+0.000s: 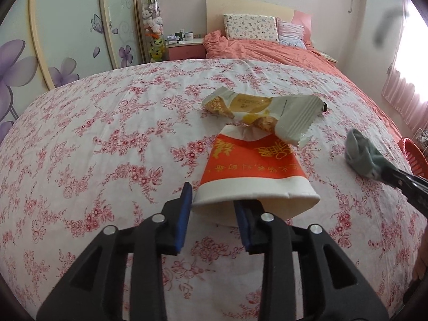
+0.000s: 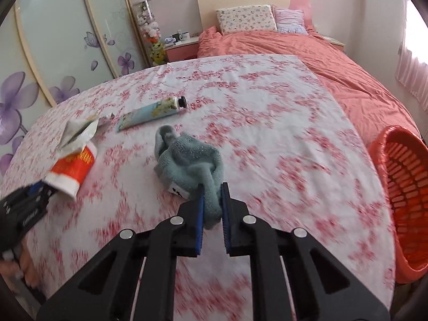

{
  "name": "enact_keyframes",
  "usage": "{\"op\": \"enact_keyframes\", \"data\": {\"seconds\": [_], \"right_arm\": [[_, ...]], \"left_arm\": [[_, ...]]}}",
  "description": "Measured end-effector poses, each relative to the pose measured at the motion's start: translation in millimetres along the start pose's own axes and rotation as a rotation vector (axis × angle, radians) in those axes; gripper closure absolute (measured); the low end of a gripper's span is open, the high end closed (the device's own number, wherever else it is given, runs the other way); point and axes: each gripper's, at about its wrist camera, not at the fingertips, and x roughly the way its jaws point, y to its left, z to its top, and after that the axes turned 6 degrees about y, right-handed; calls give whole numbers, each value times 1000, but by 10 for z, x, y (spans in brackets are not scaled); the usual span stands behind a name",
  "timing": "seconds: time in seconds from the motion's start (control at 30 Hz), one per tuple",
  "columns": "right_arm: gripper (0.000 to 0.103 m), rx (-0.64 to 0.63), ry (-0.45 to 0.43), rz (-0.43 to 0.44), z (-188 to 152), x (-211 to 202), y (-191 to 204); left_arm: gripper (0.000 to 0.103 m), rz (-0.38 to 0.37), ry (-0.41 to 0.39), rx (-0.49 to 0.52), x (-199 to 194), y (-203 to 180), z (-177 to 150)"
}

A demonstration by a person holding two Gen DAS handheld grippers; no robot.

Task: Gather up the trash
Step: 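Grasp the orange-and-white cup with the left tool while the right tool grasps the grey-green sock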

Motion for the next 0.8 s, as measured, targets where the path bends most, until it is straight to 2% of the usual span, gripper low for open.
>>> {"op": "enact_keyframes", "data": {"seconds": [0.03,0.1,0.13,0.17,0.37,0.47,0.7,0.77,0.8], "right_arm": [[86,0,0,8,2,-14,-15],[69,-2,-11,6,10,-36,-26],[56,-5,-23,1,20,-40,-21],[49,-9,-27,-3,28,-34,-15],[34,-28,-15,-3,115,121,65],[28,-50,-8,-21,145,206,134],[26,-86,28,-57,184,339,237],[33,-93,35,-72,184,354,256],[36,-93,33,-74,179,345,260]], "left_arm": [[70,1,-1,2,4,-13,11],[69,6,-3,4,8,-40,26],[69,7,-4,4,9,-49,34],[69,9,-5,3,12,-54,46],[66,11,-10,3,43,-57,103],[66,12,-12,3,56,-64,130],[67,13,5,0,132,-61,170],[76,7,14,-10,160,-41,189],[78,5,19,-14,170,-36,192]]}}
